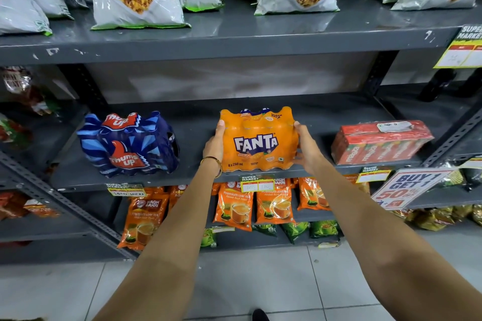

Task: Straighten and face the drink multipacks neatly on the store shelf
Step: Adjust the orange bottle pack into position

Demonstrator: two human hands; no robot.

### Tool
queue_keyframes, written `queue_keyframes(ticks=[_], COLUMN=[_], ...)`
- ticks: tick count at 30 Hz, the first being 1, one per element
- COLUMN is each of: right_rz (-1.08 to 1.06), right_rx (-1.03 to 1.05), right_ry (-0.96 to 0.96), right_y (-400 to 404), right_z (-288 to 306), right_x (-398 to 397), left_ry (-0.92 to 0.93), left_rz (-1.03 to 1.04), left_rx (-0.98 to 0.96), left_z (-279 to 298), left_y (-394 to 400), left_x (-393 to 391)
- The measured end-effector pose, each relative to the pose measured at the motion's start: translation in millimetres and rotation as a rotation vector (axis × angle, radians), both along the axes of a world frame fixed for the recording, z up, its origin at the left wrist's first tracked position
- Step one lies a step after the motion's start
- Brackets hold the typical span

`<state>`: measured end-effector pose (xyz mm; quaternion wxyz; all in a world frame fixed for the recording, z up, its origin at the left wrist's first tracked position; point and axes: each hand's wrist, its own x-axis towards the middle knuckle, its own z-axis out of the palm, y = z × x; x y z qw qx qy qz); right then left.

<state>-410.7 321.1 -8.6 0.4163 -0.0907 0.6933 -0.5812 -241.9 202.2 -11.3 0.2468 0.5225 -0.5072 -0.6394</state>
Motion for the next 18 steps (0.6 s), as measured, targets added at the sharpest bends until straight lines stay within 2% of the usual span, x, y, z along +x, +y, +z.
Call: queue_keyframes(ticks=[18], right_rz=[-0.029], right_rx=[-0.002], right_ry=[-0.004], right_y=[-2.3], right_z=[-0.1], right_x=[1.4], left_ry=[0.006], left_rz=[-0.029], left_rx=[0.008], left_z=[12.5], left_y=[8.4], left_x=[3.3])
